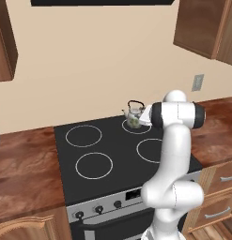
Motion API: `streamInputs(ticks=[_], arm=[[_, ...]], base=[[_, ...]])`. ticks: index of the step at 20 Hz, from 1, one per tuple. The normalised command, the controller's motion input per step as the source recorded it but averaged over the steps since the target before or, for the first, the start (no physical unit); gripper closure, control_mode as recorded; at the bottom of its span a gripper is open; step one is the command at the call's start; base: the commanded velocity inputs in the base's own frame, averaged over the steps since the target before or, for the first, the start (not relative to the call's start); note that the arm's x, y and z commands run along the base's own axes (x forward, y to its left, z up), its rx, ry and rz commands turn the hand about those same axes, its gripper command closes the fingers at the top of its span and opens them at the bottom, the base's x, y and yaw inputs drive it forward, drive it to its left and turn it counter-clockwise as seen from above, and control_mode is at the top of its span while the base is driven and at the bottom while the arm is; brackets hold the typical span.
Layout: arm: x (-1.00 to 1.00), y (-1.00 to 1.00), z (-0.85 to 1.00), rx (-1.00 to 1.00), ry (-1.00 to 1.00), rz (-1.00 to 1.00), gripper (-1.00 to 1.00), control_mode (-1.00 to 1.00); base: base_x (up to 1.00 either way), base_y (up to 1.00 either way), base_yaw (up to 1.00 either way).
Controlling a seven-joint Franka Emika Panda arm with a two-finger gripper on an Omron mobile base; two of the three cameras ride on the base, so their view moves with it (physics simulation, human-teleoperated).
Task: Pick the kettle from the cabinet and place it on a stove burner. Then pick the pot from the counter and place it on another stove burner. Finally, turn both burners on.
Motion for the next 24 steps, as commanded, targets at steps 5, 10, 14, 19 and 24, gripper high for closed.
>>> streamInputs(ticks=[5,10,14,19,24], arm=[[-0.04,0.0,0.0,0.0,-0.02,0.0,-1.0,-1.0],[-0.01,-0.01,0.0,0.0,-0.03,0.0,-1.0,-1.0],[0.0,-0.09,0.0,0.0,-0.05,0.0,-1.0,-1.0],[0.0,-0.2,0.0,0.0,-0.02,0.0,-1.0,-1.0],[-0.04,-0.16,0.0,0.0,-0.02,0.0,-1.0,-1.0]], base=[[0.0,0.0,0.0],[0.0,0.0,0.0],[0.0,0.0,0.0],[0.0,0.0,0.0],[0.0,0.0,0.0]])
